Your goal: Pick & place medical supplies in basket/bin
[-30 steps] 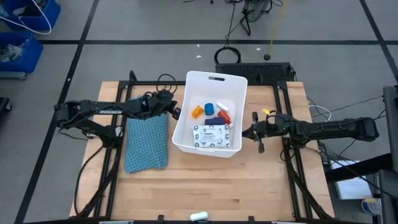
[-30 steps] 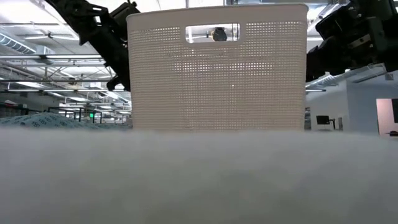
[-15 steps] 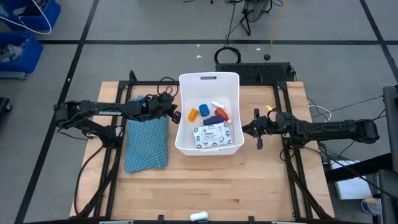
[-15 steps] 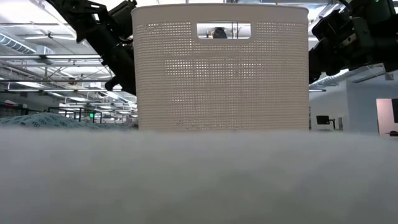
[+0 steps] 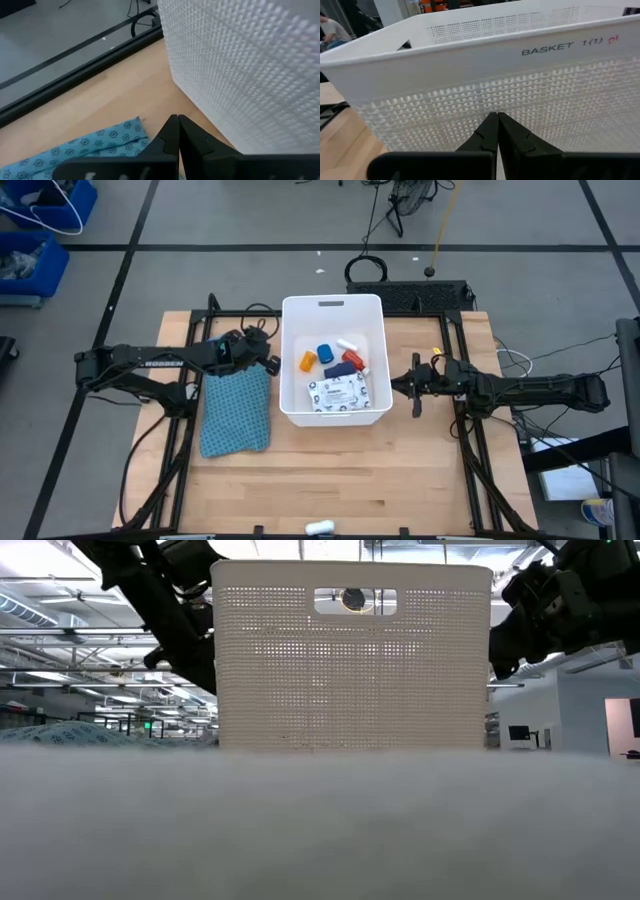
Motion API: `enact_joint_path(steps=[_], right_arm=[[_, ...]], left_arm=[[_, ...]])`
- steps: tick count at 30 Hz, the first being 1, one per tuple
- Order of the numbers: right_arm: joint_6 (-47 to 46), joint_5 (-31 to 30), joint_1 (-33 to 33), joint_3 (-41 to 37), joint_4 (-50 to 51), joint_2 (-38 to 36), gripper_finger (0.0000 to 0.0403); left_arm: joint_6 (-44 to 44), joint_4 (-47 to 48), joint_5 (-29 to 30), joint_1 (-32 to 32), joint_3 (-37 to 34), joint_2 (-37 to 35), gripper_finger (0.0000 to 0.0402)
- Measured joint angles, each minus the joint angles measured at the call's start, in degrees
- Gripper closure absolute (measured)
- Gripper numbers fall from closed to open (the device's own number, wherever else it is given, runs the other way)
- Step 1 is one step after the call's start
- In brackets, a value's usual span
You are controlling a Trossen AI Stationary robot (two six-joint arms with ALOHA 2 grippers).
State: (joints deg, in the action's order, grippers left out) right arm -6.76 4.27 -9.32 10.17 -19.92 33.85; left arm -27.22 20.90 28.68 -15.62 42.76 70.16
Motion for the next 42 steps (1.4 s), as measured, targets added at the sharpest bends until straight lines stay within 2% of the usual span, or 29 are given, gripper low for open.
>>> enact_joint_path(steps=[9, 11, 15, 20, 23, 26, 29, 31, 34, 39, 42], right_arm=[[-1.58, -0.65, 0.00, 0.04, 2.01, -1.21, 0.0403], [-1.47, -2.30, 0.01, 0.04, 4.13, -2.64, 0.0403], [-0.03, -6.48, -0.26, 0.35, 11.32, -8.39, 0.0403], [0.08, -5.37, -0.48, 3.19, 21.35, -16.03, 0.0403], [0.59, -3.91, -0.46, 6.43, 28.75, -19.63, 0.0403], [2.16, -1.56, -0.44, 8.97, 34.52, -22.51, 0.0403], [2.66, 3.67, -0.37, 9.20, 34.90, -25.01, 0.0403], [2.23, 6.10, -0.35, 9.20, 34.22, -26.25, 0.0403], [1.13, 6.42, -0.35, 8.64, 32.72, -28.46, 0.0403], [-0.39, 9.99, -0.33, 4.29, 23.46, -32.75, 0.0403], [-1.18, 10.83, -0.35, 1.60, 21.13, -33.76, 0.0403]], left_arm=[[0.54, 3.18, 2.51, 0.00, 0.00, -5.09, 0.0401], [1.43, 4.06, 2.89, -0.02, 0.00, -6.62, 0.0401], [3.51, 5.30, 3.12, 0.17, 0.00, -10.61, 0.0401], [10.00, 5.49, 3.08, 2.54, 0.00, -16.79, 0.0401], [16.75, 3.12, 1.67, 5.98, 0.00, -21.02, 0.0401], [26.62, -2.07, -5.58, 10.19, -0.30, -24.64, 0.0401], [35.55, -11.15, -16.64, 14.89, -2.57, -26.89, 0.0401], [38.65, -19.05, -20.05, 17.50, -4.86, -27.27, 0.0401], [40.51, -29.30, -19.76, 20.78, -9.51, -27.26, 0.0401], [41.03, -47.24, -16.35, 23.43, -21.46, -27.34, 0.0401], [39.16, -51.58, -15.35, 22.80, -26.62, -28.56, 0.0401]])
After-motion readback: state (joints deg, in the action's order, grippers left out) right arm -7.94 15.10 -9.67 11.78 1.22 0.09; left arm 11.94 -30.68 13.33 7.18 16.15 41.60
